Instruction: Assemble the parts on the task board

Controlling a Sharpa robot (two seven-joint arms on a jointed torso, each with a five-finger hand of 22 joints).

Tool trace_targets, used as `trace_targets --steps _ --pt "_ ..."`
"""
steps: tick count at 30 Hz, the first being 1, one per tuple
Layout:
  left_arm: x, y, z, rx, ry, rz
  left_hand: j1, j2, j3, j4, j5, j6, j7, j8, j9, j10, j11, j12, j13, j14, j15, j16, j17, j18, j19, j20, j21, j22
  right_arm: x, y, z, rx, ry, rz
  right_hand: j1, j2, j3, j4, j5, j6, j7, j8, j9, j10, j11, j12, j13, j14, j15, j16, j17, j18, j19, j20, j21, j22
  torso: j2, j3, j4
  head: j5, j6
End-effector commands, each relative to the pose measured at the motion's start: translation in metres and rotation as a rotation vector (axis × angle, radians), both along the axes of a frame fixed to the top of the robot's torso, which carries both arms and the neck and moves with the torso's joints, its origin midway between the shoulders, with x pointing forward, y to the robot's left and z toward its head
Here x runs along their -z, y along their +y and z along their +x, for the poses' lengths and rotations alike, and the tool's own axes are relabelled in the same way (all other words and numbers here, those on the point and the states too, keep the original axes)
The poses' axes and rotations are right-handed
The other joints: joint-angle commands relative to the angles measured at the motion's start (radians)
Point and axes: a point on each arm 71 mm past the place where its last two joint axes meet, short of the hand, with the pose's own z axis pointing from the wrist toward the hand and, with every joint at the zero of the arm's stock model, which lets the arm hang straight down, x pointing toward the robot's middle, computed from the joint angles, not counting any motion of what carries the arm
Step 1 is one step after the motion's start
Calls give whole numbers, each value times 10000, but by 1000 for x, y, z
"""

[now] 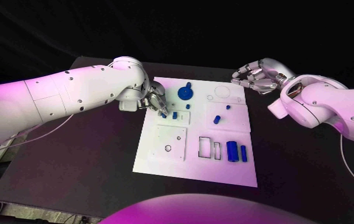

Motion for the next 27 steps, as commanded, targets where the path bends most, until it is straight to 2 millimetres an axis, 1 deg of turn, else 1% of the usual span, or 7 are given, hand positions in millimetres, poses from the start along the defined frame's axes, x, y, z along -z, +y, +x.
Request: trace_targets --steps 1,9,15,16,18,22,27 --pt "8 -1 -6 339 419 272 -108 -1 543 -614 -66 22 -40 -68 -12 55 -46 54 20 866 -61 43 1974 -149 26 -42 30 828 0 1 -1 -156 -6 -59 33 -31 -8 -11 -80 20 1 62 -16 -35 5 -55 -2 672 -43 -62 1150 195 82 -70 -56 1601 4 -2 1 -9 -13" --pt "8 -1 -5 328 377 291 -197 -29 276 -464 -106 66 -56 -91 -27 42 -56 51 5 862 -71 38 1962 -147 22 -54 16 819 0 1 -1 -155 -16 -54 33 -31 -8 -11 -80 20 1 62 -16 -35 5 -55 -2 672 -43 -62 1150 195 82 -70 -56 1601 1 -5 4 22 -7" --pt "8 0 -4 236 285 275 -304 12 -4 -225 -134 98 -56 -130 -48 23 -58 52 0 858 -75 31 1948 -147 22 -62 3 814 0 1 -1 -155 -27 -48 23 -32 -14 -7 -111 21 0 63 -17 -41 6 -63 -12 669 -43 -67 1139 196 78 -70 -63 1598 3 -4 4 23 0" --pt "8 0 -3 226 279 277 -367 3 -125 -129 -149 116 -51 -135 -52 14 -53 48 -12 857 -71 29 1945 -145 18 -63 -5 806 0 1 -1 -155 -29 -48 23 -32 -14 -7 -111 21 0 63 -17 -41 6 -63 -12 669 -43 -67 1139 196 78 -70 -63 1598 2 -3 6 20 1" --pt "8 1 -3 214 267 287 -564 -51 -660 194 -184 174 -46 -156 -65 7 -46 66 2 856 -65 28 1942 -146 23 -60 -12 809 0 1 -1 -153 -32 -47 15 -33 -18 -4 -128 20 0 64 -18 -41 6 -63 -13 670 -42 -66 1142 197 77 -70 -65 1597 3 -2 7 16 0" --pt "8 2 -3 213 254 313 -554 -118 -1684 669 -198 222 -46 -225 -93 -30 -41 72 -13 852 -67 22 1930 -145 25 -59 -35 804 0 1 -1 -149 -40 -44 15 -33 -18 -4 -128 20 0 64 -18 -41 6 -63 -13 670 -42 -66 1142 197 77 -70 -65 1597 2 -3 1 26 -4" --pt "8 2 -3 204 243 320 -484 -101 -2150 951 -204 242 -40 -264 -108 -38 -37 75 -16 850 -62 18 1922 -143 23 -62 -49 799 0 1 -1 -156 -41 -38 1 -39 -28 1 -154 16 1 63 -20 -53 8 -75 -27 666 -42 -75 1125 204 61 -69 -94 1579 3 -4 1 19 -9"
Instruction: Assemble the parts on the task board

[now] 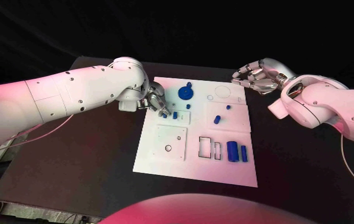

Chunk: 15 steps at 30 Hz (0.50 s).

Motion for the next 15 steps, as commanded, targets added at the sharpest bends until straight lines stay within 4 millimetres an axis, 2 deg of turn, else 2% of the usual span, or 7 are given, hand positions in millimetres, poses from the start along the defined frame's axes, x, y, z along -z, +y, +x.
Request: trace_targets --steps 1,15 --pt "5 0 -3 189 220 196 24 -31 -200 93 -64 17 80 -70 -15 -39 -39 30 -26 851 -62 20 1924 -143 22 -62 -52 799 0 1 -1 -159 -34 -40 -6 -44 -35 1 -66 11 2 61 -13 -60 8 -42 -21 667 -41 -34 1131 204 59 -69 -57 1581 -1 -1 -2 -2 -7" --pt "1 2 0 -151 -246 -81 144 7 -522 329 -64 8 83 -109 -27 -74 -37 -4 -92 835 -61 -9 1864 -124 -25 -61 -107 730 0 1 -1 -172 -29 -33 -17 -54 -46 2 -82 3 3 58 -16 -60 9 -41 -19 666 -40 -36 1128 208 50 -68 -73 1572 2 -13 -3 -14 37"
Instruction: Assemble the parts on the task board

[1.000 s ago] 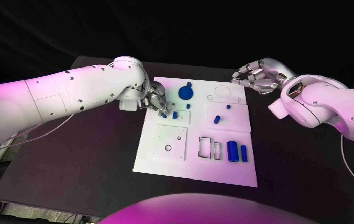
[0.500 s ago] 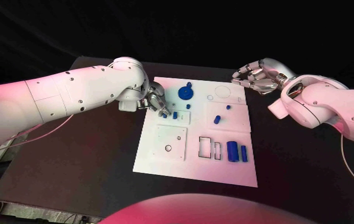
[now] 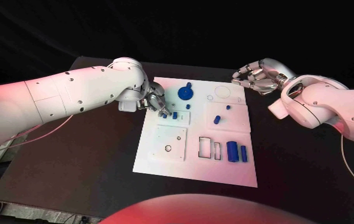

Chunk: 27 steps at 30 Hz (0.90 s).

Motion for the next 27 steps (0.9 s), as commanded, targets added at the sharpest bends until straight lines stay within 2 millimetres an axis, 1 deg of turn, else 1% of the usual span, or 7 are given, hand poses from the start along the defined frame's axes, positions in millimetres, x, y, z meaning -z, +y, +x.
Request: trace_targets --steps 1,15,18,20,24,26,27 --pt "0 2 0 -202 -306 -123 175 8 -141 74 -19 -60 51 -94 -21 -129 -23 -63 -133 809 -56 -54 1769 -106 -75 -59 -98 660 0 2 -1 -180 -22 -34 -17 -54 -46 2 -27 3 3 59 -16 -60 9 -42 -6 666 -40 -36 1120 208 50 -68 -32 1573 1 -7 -4 0 33" --pt "-30 2 -1 -1442 -1645 -2532 394 -40 -506 307 5 -276 138 -223 -50 -433 53 -344 -606 703 -1 -250 1390 2 -377 -21 -416 234 1 1 0 -169 -7 -37 -30 -51 -54 2 -40 -6 3 57 -20 -43 10 -23 15 669 -39 -31 1132 207 53 -67 -31 1576 12 -7 -17 -30 217" --pt "-42 3 -1 -1818 -2136 -3783 552 -109 -730 326 34 -587 292 -470 -158 -844 183 -719 -1190 532 100 -576 804 130 -756 51 -833 -303 2 0 0 -156 3 -37 -30 -51 -54 2 -40 -6 3 57 -20 -43 10 -23 15 669 -39 -31 1132 207 53 -67 -31 1576 -18 12 4 -58 207" --pt "-48 3 -1 -1993 -2541 -4523 860 -116 -893 333 68 -977 518 -740 -309 -1909 397 -1762 -2757 97 284 -1362 -437 404 -1598 190 -1806 -1487 2 1 -1 -163 7 -33 -30 -51 -54 2 -40 -6 3 57 -20 -43 10 -23 15 669 -39 -31 1132 207 53 -67 -31 1576 -23 26 19 -73 219" --pt "-55 -1 -1 -1661 -3535 -5517 1783 -244 -908 354 54 -1485 882 -1233 -709 -2660 689 -2308 -3144 -258 547 -1990 -1298 607 -2216 393 -2727 -2494 2 2 -1 -190 3 -18 -32 -40 -51 1 -42 -8 3 58 -21 -69 10 -49 -16 659 -39 -51 1091 219 25 -67 -78 1547 -1 4 17 -146 270" --pt "-57 -7 -3 -1040 -4017 -5949 2480 -344 -894 299 51 -1943 1187 -1516 -988 -3300 988 -2827 -3503 -1356 820 -3575 -3364 1026 -3740 631 -4721 -4642 2 2 -1 -196 9 -5 -27 -33 -47 -3 -41 -8 2 60 -22 -200 9 -180 -167 609 -39 -142 902 269 -92 -66 -270 1424 -2 -9 3 -146 309" --pt "-57 -11 -5 -617 -4311 -6197 3142 -246 -676 156 55 -2170 1382 -1662 -1144 -3888 1193 -3263 -3767 -2591 1004 -5069 -5149 1153 -4562 775 -5748 -5576 2 2 -1 -200 19 3 -22 -22 -43 -6 -41 -9 3 63 -23 -255 9 -235 -223 581 -39 -189 815 289 -141 -66 -354 1373 -1 -16 4 -148 332"
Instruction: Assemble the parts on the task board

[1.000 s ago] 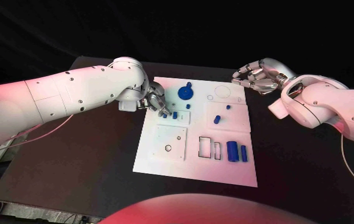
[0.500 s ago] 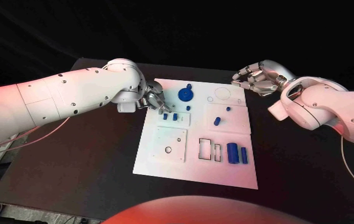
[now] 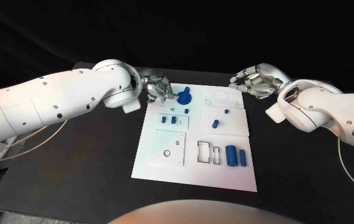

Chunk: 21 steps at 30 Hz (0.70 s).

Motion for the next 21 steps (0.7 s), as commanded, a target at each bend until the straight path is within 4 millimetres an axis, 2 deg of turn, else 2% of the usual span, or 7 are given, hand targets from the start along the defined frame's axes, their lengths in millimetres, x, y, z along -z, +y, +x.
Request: trace_targets --steps 1,2,3,8,9,12,21 --pt "-11 -17 -3 1123 -2287 -1854 1574 273 449 -404 32 -156 292 -173 -336 -933 324 -756 -543 -1771 278 -2095 -2503 239 -1233 297 -1676 -1494 1 2 -1 -204 12 3 -22 -22 -43 -6 -42 -9 2 63 -12 -119 -8 -104 -99 581 -39 -95 817 133 -104 -30 -140 1366 8 -33 -11 -25 86" --pt "-9 -21 -6 1458 -2663 -1963 2234 393 699 -731 52 -103 287 -279 -512 -1179 328 -1002 -750 -1881 302 -2089 -2545 263 -1253 326 -1739 -1519 1 3 -1 -211 29 8 -22 -22 -43 -6 -42 -9 2 63 -12 -119 -8 -104 -99 581 -39 -95 817 133 -104 -30 -140 1366 10 -31 -11 -33 105" --pt "-6 -24 -10 1785 -3018 -2041 2418 367 747 -803 29 -190 420 -534 -757 -1435 430 -1322 -998 -2021 402 -2088 -2575 247 -1301 374 -1746 -1496 1 3 -1 -218 49 16 -18 -14 -39 -8 -42 -6 2 67 -12 -139 -10 -126 -118 569 -40 -116 784 148 -140 -30 -199 1330 8 -36 -5 -53 128" --pt "7 -38 -20 2934 -4226 -2156 2778 110 620 -1049 -96 95 463 -1129 -1483 -1580 576 -2084 -1710 -2407 516 -2122 -2736 261 -1568 493 -1725 -1366 5 4 -2 -247 140 47 4 -4 -32 -15 -44 -8 -1 77 -18 -304 -13 -306 -299 482 -47 -276 517 223 -324 -33 -518 1135 7 -49 18 -146 186" --pt "10 -40 -21 3141 -4384 -2064 2809 61 506 -1084 -91 382 541 -1308 -1757 -1523 639 -2307 -1964 -2410 569 -2020 -2781 256 -1610 543 -1647 -1275 5 5 -2 -251 156 51 4 -4 -32 -15 -44 -8 -1 77 -18 -304 -13 -306 -299 482 -47 -276 517 223 -324 -33 -518 1135 5 -46 13 -151 197" --pt "19 -49 -22 3837 -4778 -1410 2840 -98 371 -1125 -95 418 582 -1626 -2086 -1658 716 -2629 -2260 -2466 630 -1908 -2842 267 -1672 602 -1591 -1194 7 5 -2 -254 187 62 7 -1 -30 -16 -42 -9 -1 77 -19 -316 -14 -319 -313 480 -48 -279 515 229 -340 -33 -546 1118 1 -29 -1 -176 212" --pt "38 -66 -19 5236 -5219 594 2890 -335 195 -1228 -127 461 538 -2022 -2562 -1985 808 -3194 -2794 -2883 719 -1866 -3092 254 -2006 713 -1578 -1053 10 8 -3 -302 228 91 22 9 -20 -21 -37 -12 -2 78 -21 -338 -15 -346 -339 478 -50 -285 514 226 -334 -34 -539 1124 7 -8 -33 -129 236"
